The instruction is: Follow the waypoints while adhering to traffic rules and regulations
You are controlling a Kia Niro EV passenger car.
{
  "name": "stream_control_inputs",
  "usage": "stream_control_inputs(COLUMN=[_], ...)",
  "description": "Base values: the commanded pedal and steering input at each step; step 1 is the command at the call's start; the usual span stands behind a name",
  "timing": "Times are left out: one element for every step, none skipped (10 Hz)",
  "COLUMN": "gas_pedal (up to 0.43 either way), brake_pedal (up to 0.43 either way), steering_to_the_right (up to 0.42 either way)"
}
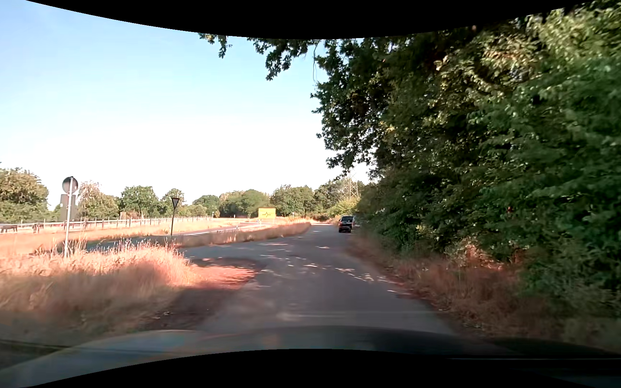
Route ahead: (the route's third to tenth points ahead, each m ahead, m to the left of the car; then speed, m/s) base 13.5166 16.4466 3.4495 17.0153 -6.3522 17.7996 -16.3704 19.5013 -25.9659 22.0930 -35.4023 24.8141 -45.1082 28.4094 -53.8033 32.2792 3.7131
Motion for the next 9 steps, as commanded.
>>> stream_control_inputs(gas_pedal=[0.000, 0.000, 0.000, 0.000, 0.000, 0.000, 0.000, 0.000, 0.000], brake_pedal=[0.000, 0.000, 0.000, 0.000, 0.000, 0.000, 0.000, 0.000, 0.000], steering_to_the_right=[0.007, 0.006, 0.005, 0.005, 0.005, 0.005, 0.003, 0.003, 0.002])
